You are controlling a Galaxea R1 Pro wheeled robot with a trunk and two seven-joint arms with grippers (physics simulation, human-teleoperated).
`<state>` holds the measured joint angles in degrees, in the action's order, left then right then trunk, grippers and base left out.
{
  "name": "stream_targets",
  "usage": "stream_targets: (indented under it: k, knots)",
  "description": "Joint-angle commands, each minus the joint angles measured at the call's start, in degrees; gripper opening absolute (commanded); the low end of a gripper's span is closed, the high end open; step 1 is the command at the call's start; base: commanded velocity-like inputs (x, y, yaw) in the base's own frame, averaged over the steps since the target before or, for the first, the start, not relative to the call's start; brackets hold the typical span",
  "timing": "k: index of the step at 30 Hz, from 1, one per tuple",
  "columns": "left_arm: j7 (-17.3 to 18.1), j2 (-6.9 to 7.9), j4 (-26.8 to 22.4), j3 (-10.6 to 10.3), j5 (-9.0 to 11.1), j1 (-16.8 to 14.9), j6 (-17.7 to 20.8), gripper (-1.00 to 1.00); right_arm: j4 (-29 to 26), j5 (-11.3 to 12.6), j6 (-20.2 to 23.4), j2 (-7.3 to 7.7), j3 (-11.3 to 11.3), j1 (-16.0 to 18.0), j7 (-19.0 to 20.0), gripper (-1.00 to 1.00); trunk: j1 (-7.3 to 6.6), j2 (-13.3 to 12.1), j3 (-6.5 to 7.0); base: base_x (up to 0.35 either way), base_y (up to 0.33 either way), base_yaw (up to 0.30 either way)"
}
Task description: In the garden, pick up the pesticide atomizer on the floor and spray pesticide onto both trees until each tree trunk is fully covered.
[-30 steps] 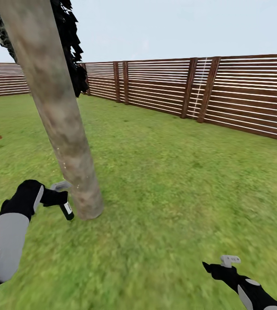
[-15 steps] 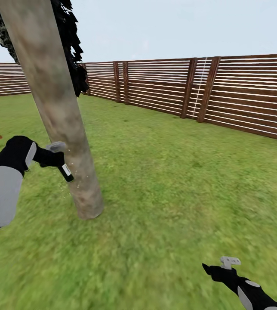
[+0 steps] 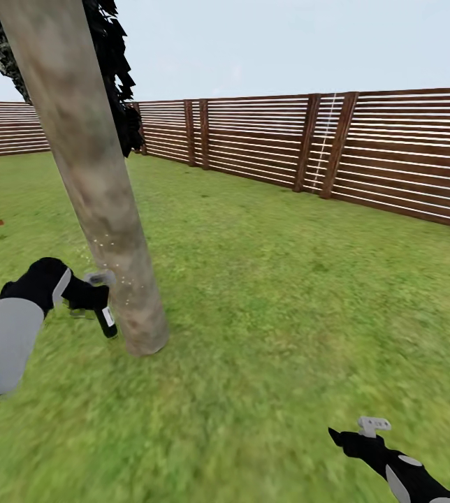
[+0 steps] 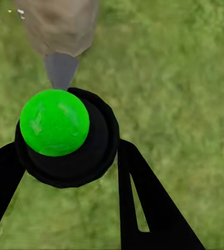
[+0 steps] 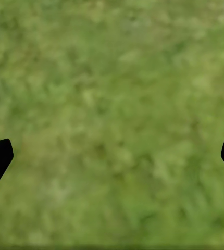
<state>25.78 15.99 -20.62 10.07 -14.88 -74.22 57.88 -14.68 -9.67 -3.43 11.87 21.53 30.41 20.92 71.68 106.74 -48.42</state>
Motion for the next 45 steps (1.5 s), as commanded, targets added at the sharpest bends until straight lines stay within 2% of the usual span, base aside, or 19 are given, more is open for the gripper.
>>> stream_targets:
  k: [1, 3, 6, 10, 12, 14, 16, 19, 22, 23, 26, 28, 30, 33, 36, 39, 41, 43, 45]
  knots:
    - [-0.07, 0.05, -0.75, -0.03, 0.09, -1.46, 0.22, -1.0, 0.0, 0.0, 0.0, 0.0, 0.0, 0.0, 0.0, 1.0, 0.0, 0.0, -0.01, 0.0, 0.0, 0.0]
    - [-0.2, 0.16, -1.41, -0.16, -0.26, -4.92, 0.43, -1.0, 0.0, 0.0, 0.0, 0.0, 0.0, 0.0, 0.0, 1.0, 0.0, 0.0, -0.01, 0.0, 0.0, 0.0]
    - [-0.34, 0.18, -1.08, -0.31, -2.26, -4.54, 0.0, -1.0, 0.0, 0.0, 0.0, 0.0, 0.0, 0.0, 0.0, 1.0, 0.0, 0.0, -0.01, 0.0, 0.0, 0.0]
    - [-0.29, -0.26, -1.31, 0.01, -2.71, 5.55, -2.09, -1.0, 0.0, 0.0, 0.0, 0.0, 0.0, 0.0, 0.0, 1.0, 0.0, 0.0, -0.01, 0.0, 0.0, 0.0]
    - [-0.14, -0.07, -1.47, 0.4, -2.63, 6.95, -3.21, -1.0, 0.0, 0.0, -0.02, 0.0, 0.0, 0.0, 0.0, 1.0, 0.0, 0.0, -0.01, 0.0, 0.0, 0.0]
    - [-0.05, 0.13, -1.93, 0.57, -2.61, 6.25, -2.85, -1.0, 0.0, 0.0, -0.01, 0.0, 0.0, 0.0, 0.0, 1.0, 0.0, 0.0, -0.01, 0.0, 0.0, 0.0]
    - [-0.1, 0.17, -4.82, 0.56, -2.67, 3.89, -1.67, -1.0, 0.0, 0.0, 0.0, 0.0, 0.0, 0.0, 0.0, 1.0, 0.0, 0.0, -0.01, 0.0, 0.0, 0.0]
    - [-0.21, 0.21, -6.5, 0.31, -2.78, -1.76, -0.01, -1.0, 0.0, 0.0, -0.01, 0.0, 0.0, 0.0, 0.0, 1.0, 0.0, 0.0, -0.01, 0.0, 0.0, 0.0]
    - [-0.34, 0.19, -6.11, -0.23, -2.96, -2.25, -0.2, -1.0, 0.0, 0.0, 0.0, 0.0, 0.0, -0.01, 0.0, 1.0, 0.0, 0.0, -0.01, 0.0, 0.0, 0.0]
    - [-0.36, 0.15, -5.78, -0.23, -2.92, -1.28, -0.45, -1.0, 0.0, 0.0, -0.01, 0.0, 0.0, 0.0, 0.0, 1.0, 0.0, 0.0, -0.01, 0.0, 0.0, 0.0]
    - [-0.37, -0.35, -6.23, -0.01, -2.81, 5.94, -0.94, -1.0, 0.0, 0.0, -0.04, 0.0, 0.0, 0.0, 0.0, 1.0, 0.0, 0.0, -0.01, 0.0, 0.0, 0.0]
    - [-0.5, -0.8, -5.81, 0.11, -2.58, 11.85, -5.96, -1.0, 0.0, 0.0, -0.01, 0.0, 0.0, 0.0, 0.0, 1.0, 0.0, 0.0, -0.01, 0.0, 0.0, 0.0]
    - [-0.54, -0.98, -5.67, 0.14, -2.42, 13.82, -7.56, -1.0, 0.0, 0.0, -0.03, 0.0, 0.0, -0.01, 0.0, 1.0, 0.0, 0.0, -0.01, 0.0, 0.0, 0.0]
    - [-0.6, -3.61, -5.6, 0.33, -2.43, 17.9, -11.44, -1.0, 0.0, 0.0, 0.0, -0.07, -0.01, 0.0, 0.0, 1.0, 0.0, 0.0, -0.01, 0.0, 0.0, 0.0]
    - [-1.52, -4.27, -5.01, 0.61, -2.37, 18.9, -14.63, -1.0, 0.0, 0.0, -0.01, -0.09, -0.01, 0.0, 0.0, 1.0, 0.0, 0.0, -0.01, 0.0, 0.0, 0.0]
    - [-5.78, -4.28, 0.69, 1.68, 0.78, 19.02, -21.0, -1.0, 0.0, 0.0, -0.06, -0.17, -0.03, 0.0, 0.0, 1.0, 0.0, 0.0, -0.01, 0.0, 0.0, 0.0]
    - [-9.66, -4.03, 3.12, 1.91, 2.6, 19.65, -23.39, -1.0, 0.0, 0.0, -0.01, 0.0, -0.01, 0.0, 0.0, 1.0, 0.0, 0.0, -0.01, 0.0, 0.0, 0.0]
    - [-10.43, -3.9, 3.11, 2.03, 3.96, 22.2, -23.97, -1.0, -0.07, 0.0, 0.0, 0.21, 0.0, 0.0, 0.0, 1.0, 0.0, 0.0, -0.01, 0.0, 0.0, 0.0]
    - [-10.3, -3.93, 3.02, 2.24, 6.3, 22.78, -24.91, -1.0, -0.05, 0.0, 0.0, 0.31, 0.0, 0.0, 0.0, 1.0, 0.0, 0.0, -0.01, 0.0, 0.0, 0.0]
